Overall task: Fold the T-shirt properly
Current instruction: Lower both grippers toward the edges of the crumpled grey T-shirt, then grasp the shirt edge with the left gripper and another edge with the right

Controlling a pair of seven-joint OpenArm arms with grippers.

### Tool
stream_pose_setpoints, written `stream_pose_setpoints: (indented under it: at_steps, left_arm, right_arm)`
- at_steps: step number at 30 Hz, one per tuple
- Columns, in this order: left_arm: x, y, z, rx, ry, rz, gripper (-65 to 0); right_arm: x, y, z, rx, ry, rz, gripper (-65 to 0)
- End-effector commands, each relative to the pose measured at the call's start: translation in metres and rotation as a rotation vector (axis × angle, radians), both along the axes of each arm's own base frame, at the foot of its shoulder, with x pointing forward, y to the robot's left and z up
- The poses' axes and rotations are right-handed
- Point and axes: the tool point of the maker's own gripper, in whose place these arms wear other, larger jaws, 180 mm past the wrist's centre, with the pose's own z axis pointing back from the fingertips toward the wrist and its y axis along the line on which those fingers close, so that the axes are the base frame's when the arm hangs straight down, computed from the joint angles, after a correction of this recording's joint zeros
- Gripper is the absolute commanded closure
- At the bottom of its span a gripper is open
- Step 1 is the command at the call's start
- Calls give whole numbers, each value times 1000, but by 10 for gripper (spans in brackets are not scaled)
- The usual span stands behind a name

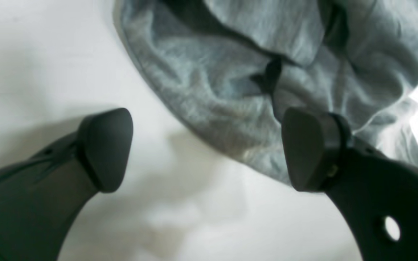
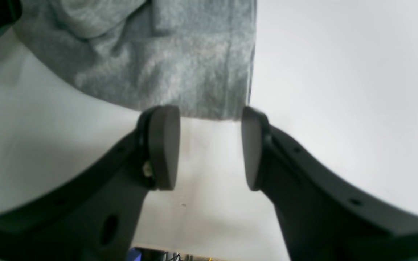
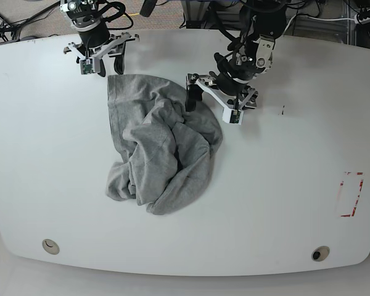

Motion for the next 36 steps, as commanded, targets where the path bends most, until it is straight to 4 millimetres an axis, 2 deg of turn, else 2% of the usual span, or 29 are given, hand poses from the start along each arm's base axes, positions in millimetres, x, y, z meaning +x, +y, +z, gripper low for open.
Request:
stream_pose_setpoints:
  at_steps: [1,5,11,15,18,21,22,24,28,36]
  left_arm:
    - [1,-6,-4,-13,31,-8,-619]
    - [7,-18,-10,-66,63,-10,-604]
    - [21,-24,-20,-130,110,-1,-479]
    - [24,-25,-18,-159,115,7,-400]
    - [25,-23,-18,-154,114,10,-226]
    - [23,-12,-21,-123,113,4,-32]
    - [22,-9,-21,-113,121,-4,0]
    - [18,-5,-23,-95,147,-22,-3]
    - [13,10,-12,-57,130,-43,-6]
    - [8,43,-6,23,94,-59,-6]
  right_arm:
    - [4,-2,10,-1,-39,1,-270]
    - [5,-10,11,-15,-44,-22,-270]
    - [5,-11,11,-17,-46,-22,-270]
    - [5,-11,11,-17,-46,-23,-270]
    - [11,-12,14,-19,-59,-24,-270]
    - [13,-12,14,-19,-64,-26,-270]
    - [16,-12,15,-18,-72,-26,-270]
    - [24,-12,20,-18,-95,-26,-270]
    - [38,-9,24,-16,-112,-17,-274]
    - [86,-5,40,-21,-120,2,-274]
